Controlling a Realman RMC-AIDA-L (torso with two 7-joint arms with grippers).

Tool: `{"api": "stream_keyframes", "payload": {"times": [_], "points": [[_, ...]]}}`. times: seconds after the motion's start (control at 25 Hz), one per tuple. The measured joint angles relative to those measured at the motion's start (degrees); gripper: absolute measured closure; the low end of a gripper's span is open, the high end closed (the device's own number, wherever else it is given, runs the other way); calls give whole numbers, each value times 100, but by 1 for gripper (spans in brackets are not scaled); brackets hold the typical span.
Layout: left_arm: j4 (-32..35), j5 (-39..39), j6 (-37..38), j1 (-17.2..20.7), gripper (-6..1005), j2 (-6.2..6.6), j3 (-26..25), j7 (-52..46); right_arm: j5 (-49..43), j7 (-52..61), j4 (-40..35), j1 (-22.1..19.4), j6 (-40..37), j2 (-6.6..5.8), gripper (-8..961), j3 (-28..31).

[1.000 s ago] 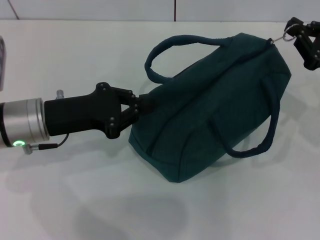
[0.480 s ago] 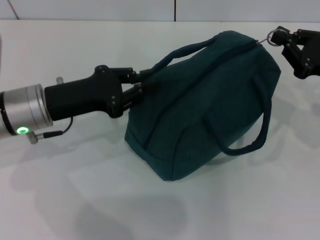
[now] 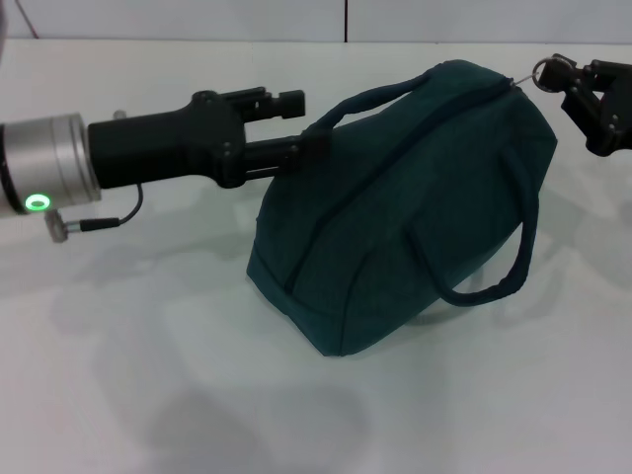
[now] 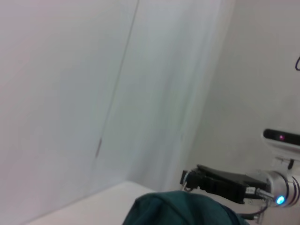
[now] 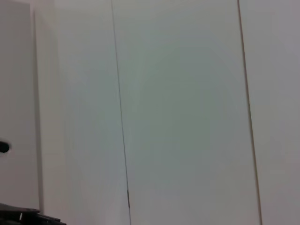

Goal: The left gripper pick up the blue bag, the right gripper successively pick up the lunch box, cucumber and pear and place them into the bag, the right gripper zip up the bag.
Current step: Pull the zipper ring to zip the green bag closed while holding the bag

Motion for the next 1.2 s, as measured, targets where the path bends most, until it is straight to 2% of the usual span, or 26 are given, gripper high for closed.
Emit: {"api": "stream_keyframes", "payload": {"times": [0.16, 0.36, 0.48, 0.6, 0.92, 1.2], "points": [[386, 421, 18, -250, 324, -19, 7, -890, -2, 0, 1, -17, -15, -1, 945, 7], [635, 1206, 28, -798, 268, -25, 16, -2061, -4, 0, 1, -39, -22, 0, 944, 7], [826, 1675, 35, -1168, 282, -53, 99, -2803, -4, -13, 0, -58, -24, 11, 944, 12], [1085, 1932, 27, -1358, 296, -76, 307, -3373, -4, -38, 0, -70, -26, 22, 944, 16], [1475, 2020, 19, -1399, 333, -83, 737, -3576, 45, -9, 0, -98, -274, 25, 943, 66], [1652, 2028, 63, -1375, 640, -19, 750, -3388, 12, 175, 54, -95, -213, -100, 942, 63]]}}
